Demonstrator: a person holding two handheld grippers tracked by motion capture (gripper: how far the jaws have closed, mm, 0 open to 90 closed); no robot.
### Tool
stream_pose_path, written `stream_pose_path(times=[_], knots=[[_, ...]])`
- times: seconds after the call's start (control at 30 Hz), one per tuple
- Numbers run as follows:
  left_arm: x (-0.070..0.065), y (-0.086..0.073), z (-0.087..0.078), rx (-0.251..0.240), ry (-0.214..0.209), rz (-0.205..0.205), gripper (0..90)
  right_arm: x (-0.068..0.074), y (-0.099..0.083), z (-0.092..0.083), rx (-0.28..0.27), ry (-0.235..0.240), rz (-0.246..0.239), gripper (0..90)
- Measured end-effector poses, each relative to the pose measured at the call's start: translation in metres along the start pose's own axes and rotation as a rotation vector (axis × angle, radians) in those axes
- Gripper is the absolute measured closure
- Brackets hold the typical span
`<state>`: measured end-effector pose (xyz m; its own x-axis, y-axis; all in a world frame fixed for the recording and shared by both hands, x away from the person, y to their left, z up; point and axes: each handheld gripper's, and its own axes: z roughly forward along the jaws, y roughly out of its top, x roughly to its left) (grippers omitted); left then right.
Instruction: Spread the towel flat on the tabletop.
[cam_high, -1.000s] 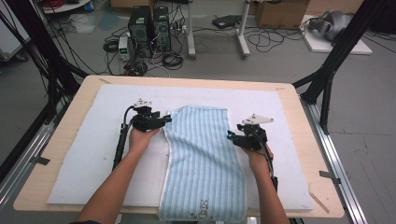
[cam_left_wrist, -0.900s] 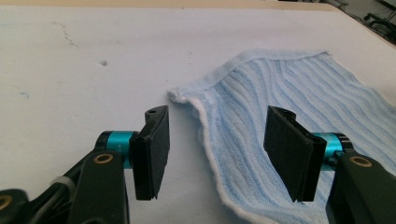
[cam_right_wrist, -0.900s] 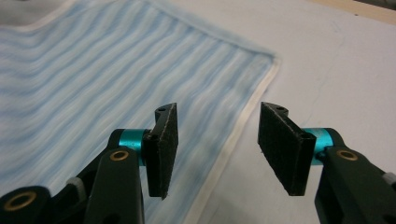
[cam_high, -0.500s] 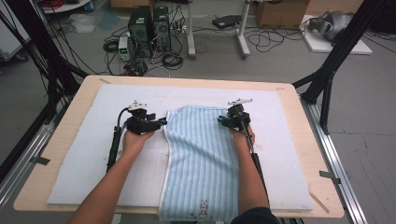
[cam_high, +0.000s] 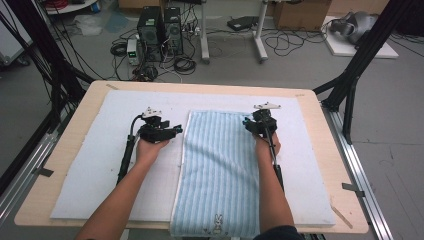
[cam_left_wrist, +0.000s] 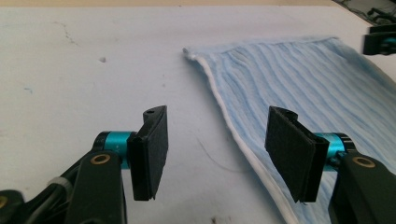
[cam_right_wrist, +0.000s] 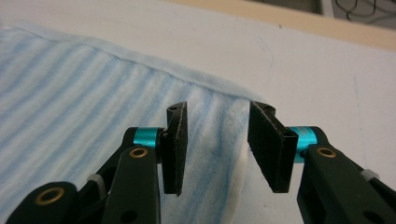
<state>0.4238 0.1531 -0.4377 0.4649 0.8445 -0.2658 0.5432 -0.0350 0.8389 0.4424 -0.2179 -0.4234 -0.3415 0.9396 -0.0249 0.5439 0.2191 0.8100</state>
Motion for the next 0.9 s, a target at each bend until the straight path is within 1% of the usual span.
stream_pose_path(times=[0.03, 0.07, 0.13, 0.17, 0.2, 0.23, 0.27, 0.3, 0.33, 0.37, 0.4, 0.43, 0.47, 0.5, 0.53, 0.57, 0.6, 0.63, 0.67, 0.7, 0.73, 0.77, 0.8, 0.83, 0.9], knots=[[0.001, 0.001, 0.004, 0.012, -0.001, -0.014, 40.1, 0.001, 0.000, -0.005, -0.003, 0.024, -0.015, 55.1], [0.001, 0.003, 0.009, 0.019, -0.006, -0.016, 39.6, 0.001, -0.001, -0.008, -0.007, 0.028, -0.028, 54.7], [-0.001, 0.007, 0.015, 0.012, 0.000, -0.003, 40.9, 0.002, -0.005, -0.016, -0.013, 0.039, -0.052, 53.5], [-0.003, 0.010, 0.019, 0.026, 0.005, 0.005, 41.2, 0.003, -0.007, -0.021, -0.006, 0.040, -0.061, 52.6], [-0.004, 0.012, 0.024, 0.046, 0.014, 0.022, 40.9, 0.002, -0.010, -0.024, -0.002, 0.047, -0.064, 51.1], [-0.005, 0.014, 0.029, 0.056, 0.016, 0.026, 41.1, 0.001, -0.014, -0.028, 0.004, 0.074, -0.061, 50.2], [-0.007, 0.017, 0.036, 0.068, 0.015, 0.028, 41.4, 0.000, -0.018, -0.031, 0.012, 0.076, -0.057, 49.3], [-0.009, 0.019, 0.041, 0.084, 0.024, 0.037, 41.7, -0.001, -0.023, -0.035, 0.016, 0.078, -0.052, 49.0], [-0.010, 0.020, 0.046, 0.098, 0.023, 0.047, 41.7, -0.002, -0.027, -0.037, 0.023, 0.088, -0.041, 48.4], [-0.014, 0.020, 0.052, 0.105, 0.018, 0.065, 42.8, -0.003, -0.030, -0.038, 0.031, 0.083, -0.038, 46.7], [-0.016, 0.019, 0.057, 0.130, 0.022, 0.079, 45.6, -0.005, -0.034, -0.039, 0.041, 0.070, -0.037, 46.1], [-0.018, 0.018, 0.061, 0.151, 0.021, 0.094, 46.6, -0.007, -0.036, -0.039, 0.053, 0.063, -0.019, 45.2], [-0.021, 0.016, 0.065, 0.168, 0.031, 0.124, 49.1, -0.008, -0.037, -0.037, 0.062, 0.056, -0.005, 45.0], [-0.025, 0.016, 0.065, 0.168, 0.081, 0.187, 52.3, -0.010, -0.039, -0.035, 0.071, 0.050, 0.008, 46.9], [-0.024, 0.016, 0.065, 0.164, 0.091, 0.200, 62.8, -0.012, -0.040, -0.031, 0.085, 0.045, 0.014, 50.5], [-0.021, 0.017, 0.062, 0.168, 0.087, 0.195, 73.8, -0.013, -0.040, -0.027, 0.104, 0.039, 0.016, 57.5], [-0.017, 0.017, 0.061, 0.171, 0.090, 0.180, 88.2, -0.014, -0.041, -0.023, 0.122, 0.040, 0.010, 63.8], [-0.014, 0.017, 0.060, 0.171, 0.083, 0.150, 88.0, -0.014, -0.042, -0.020, 0.132, 0.048, 0.016, 68.8], [-0.012, 0.018, 0.059, 0.173, 0.084, 0.145, 88.2, -0.015, -0.041, -0.018, 0.126, 0.057, 0.023, 74.9], [-0.011, 0.018, 0.058, 0.173, 0.099, 0.163, 88.3, -0.015, -0.039, -0.017, 0.127, 0.067, 0.028, 80.0], [-0.011, 0.018, 0.058, 0.170, 0.110, 0.164, 88.4, -0.013, -0.037, -0.014, 0.137, 0.081, 0.019, 86.8], [-0.009, 0.018, 0.058, 0.168, 0.114, 0.157, 88.5, -0.010, -0.034, -0.012, 0.142, 0.071, -0.012, 87.6], [-0.008, 0.018, 0.058, 0.162, 0.128, 0.155, 88.6, -0.006, -0.031, -0.010, 0.144, 0.059, -0.045, 88.0], [-0.007, 0.019, 0.058, 0.155, 0.137, 0.154, 88.7, -0.005, -0.029, -0.007, 0.143, 0.056, -0.060, 88.2], [-0.002, 0.020, 0.058, 0.138, 0.148, 0.136, 88.8, -0.003, -0.026, -0.002, 0.137, 0.044, -0.064, 88.3]])
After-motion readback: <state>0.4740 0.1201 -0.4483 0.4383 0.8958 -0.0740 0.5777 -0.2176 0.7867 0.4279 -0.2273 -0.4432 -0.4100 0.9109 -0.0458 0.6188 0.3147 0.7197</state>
